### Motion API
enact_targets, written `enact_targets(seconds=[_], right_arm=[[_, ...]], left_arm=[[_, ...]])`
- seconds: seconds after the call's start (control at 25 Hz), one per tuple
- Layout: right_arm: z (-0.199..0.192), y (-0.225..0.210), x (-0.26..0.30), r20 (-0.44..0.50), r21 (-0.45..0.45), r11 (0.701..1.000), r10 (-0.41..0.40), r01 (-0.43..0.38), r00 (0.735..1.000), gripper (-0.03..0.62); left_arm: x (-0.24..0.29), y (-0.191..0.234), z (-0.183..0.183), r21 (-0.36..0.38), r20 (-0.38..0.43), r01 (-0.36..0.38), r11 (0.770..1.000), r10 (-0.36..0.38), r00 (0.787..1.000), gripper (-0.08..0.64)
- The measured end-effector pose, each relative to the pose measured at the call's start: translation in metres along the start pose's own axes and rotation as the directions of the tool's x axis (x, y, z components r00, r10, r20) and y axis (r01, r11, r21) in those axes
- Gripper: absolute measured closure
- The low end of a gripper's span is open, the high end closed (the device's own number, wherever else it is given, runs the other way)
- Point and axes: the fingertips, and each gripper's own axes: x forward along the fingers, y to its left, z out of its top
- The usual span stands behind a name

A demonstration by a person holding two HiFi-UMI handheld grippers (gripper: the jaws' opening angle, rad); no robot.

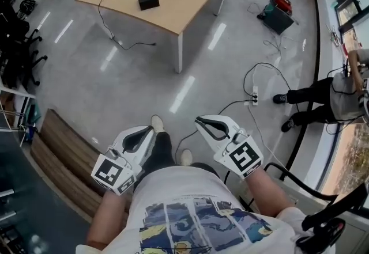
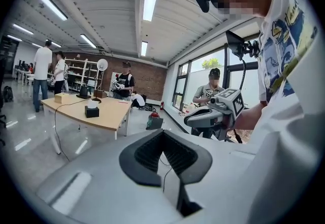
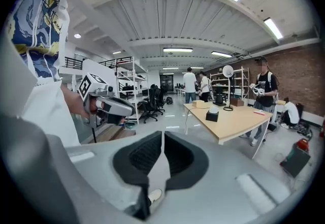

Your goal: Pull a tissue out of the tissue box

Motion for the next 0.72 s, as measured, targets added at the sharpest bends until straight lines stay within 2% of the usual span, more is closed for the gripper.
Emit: enact_targets(seconds=[0.12, 0.32, 0.52, 0.72], right_arm=[[0.007, -0.020, 0.030, -0.013, 0.001, 1.000, -0.014, 0.014, 1.000, 0.574], [0.044, -0.052, 0.078, -0.027, -0.036, 0.998, -0.044, 0.043, 0.999, 0.574], [0.071, -0.080, 0.139, -0.036, -0.017, 0.997, -0.075, 0.074, 0.997, 0.574], [0.092, -0.099, 0.188, -0.041, -0.045, 0.996, -0.080, 0.079, 0.996, 0.574]], left_arm=[[0.016, 0.037, 0.007, -0.008, 0.020, 0.022, 1.000, -0.021, 1.000, 0.557], [0.043, 0.094, 0.036, 0.004, 0.034, 0.079, 0.997, -0.079, 0.996, 0.557], [0.060, 0.159, 0.055, 0.021, 0.020, 0.119, 0.993, -0.119, 0.993, 0.557], [0.071, 0.212, 0.057, 0.032, -0.003, 0.154, 0.987, -0.154, 0.988, 0.557]])
